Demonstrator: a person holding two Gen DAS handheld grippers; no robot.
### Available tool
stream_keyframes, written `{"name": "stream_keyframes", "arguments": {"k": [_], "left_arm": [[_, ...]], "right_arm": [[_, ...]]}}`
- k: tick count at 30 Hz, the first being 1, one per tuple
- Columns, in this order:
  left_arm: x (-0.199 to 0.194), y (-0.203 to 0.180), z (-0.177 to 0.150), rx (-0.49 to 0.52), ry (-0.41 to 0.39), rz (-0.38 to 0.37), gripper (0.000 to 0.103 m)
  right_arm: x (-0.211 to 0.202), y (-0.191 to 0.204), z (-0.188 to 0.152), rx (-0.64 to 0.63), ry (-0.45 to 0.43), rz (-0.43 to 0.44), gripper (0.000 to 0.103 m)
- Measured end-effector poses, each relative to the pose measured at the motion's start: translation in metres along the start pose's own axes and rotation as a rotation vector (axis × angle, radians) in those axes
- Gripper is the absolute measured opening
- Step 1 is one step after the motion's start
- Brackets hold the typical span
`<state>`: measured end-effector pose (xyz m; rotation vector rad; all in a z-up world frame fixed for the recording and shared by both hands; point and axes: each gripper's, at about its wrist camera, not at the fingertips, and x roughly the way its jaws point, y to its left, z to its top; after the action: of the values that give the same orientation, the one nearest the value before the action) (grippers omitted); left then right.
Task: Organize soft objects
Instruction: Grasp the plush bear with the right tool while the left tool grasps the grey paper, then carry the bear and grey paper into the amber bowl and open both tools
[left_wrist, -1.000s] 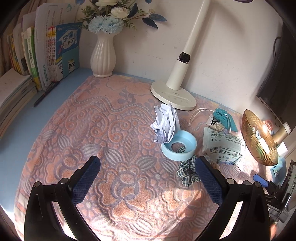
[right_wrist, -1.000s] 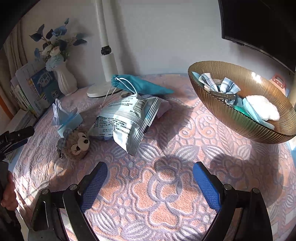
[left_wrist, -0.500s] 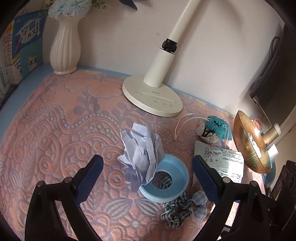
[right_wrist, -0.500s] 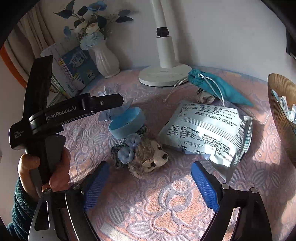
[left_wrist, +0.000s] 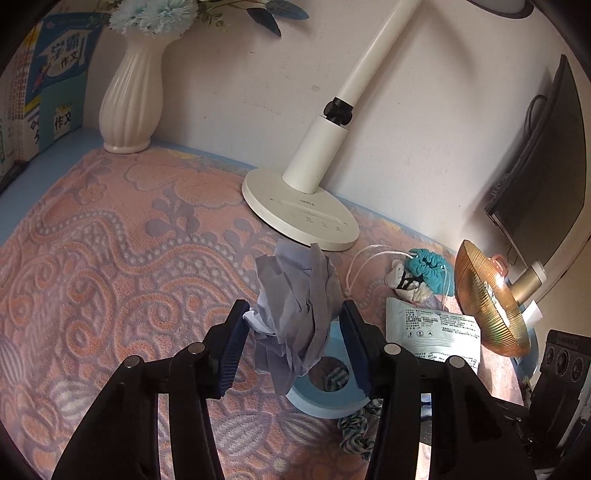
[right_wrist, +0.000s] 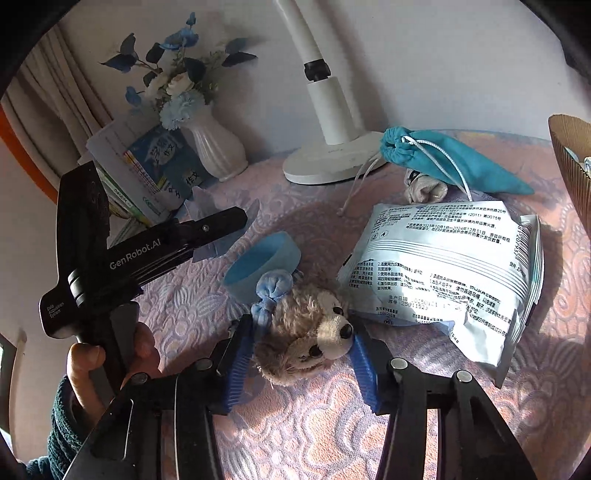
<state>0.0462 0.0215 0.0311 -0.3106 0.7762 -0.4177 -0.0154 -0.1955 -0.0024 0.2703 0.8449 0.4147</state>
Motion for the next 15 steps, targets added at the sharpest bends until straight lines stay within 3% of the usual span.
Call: {"name": "stream_keyframes", "arguments": {"k": [10,15], "left_arm": [[-0.004,0.003,0.0,-0.011,-0.004,0.017,0.047],[-0.029,-0.024,0.001,0.014,-0.027,-0.007,0.047]], "right_arm": [[-0.043,0.001,-0.025,0.012,-0.054,-0.003,0.049],[-0.091,-0.01,-0.027,0.018,-0.116,-0.038,0.049]]}}
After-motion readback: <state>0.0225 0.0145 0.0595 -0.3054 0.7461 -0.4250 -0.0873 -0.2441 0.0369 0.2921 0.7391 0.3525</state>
